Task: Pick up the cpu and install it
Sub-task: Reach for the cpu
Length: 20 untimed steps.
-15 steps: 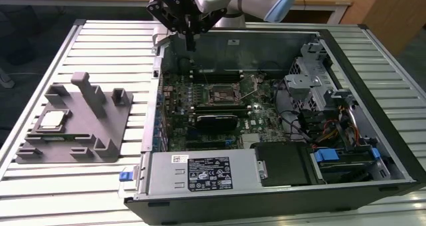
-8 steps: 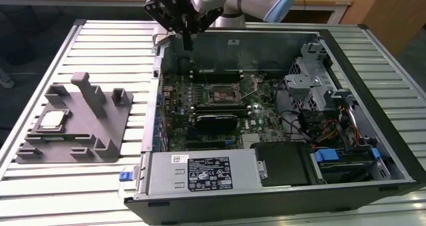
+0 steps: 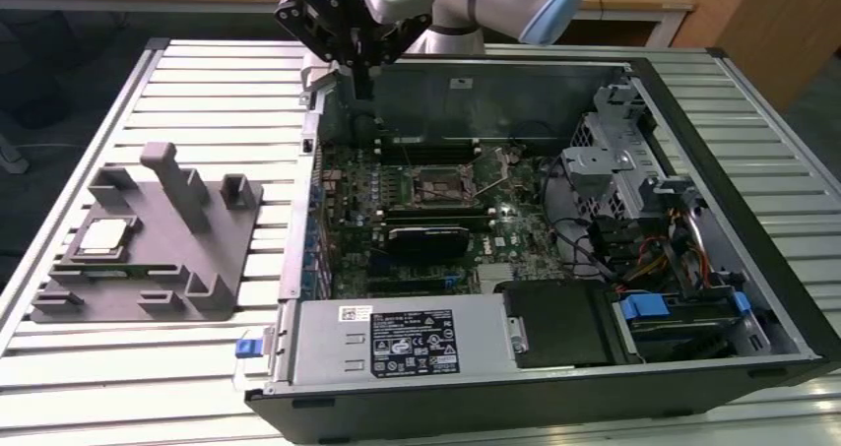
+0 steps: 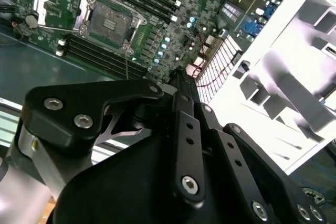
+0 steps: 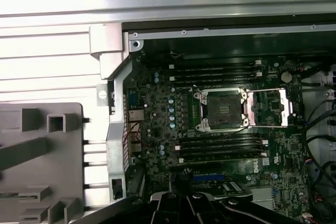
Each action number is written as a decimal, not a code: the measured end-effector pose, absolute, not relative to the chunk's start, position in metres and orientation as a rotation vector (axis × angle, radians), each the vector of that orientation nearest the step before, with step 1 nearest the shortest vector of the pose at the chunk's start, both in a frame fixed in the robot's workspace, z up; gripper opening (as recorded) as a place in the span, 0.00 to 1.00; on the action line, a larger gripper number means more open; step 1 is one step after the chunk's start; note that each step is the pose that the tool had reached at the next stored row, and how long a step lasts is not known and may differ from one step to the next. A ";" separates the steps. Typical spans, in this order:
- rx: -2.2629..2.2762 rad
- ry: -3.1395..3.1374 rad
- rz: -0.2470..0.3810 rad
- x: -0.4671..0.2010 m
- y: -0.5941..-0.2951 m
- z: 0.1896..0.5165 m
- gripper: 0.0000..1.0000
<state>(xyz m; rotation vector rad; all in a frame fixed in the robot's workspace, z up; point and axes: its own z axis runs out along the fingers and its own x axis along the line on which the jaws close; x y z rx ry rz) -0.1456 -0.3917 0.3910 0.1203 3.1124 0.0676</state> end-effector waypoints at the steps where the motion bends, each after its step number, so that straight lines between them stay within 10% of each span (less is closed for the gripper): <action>1: 0.121 3.112 0.068 -0.147 -0.392 0.391 0.11; 20: 0.122 3.112 0.069 -0.184 -0.391 0.390 0.11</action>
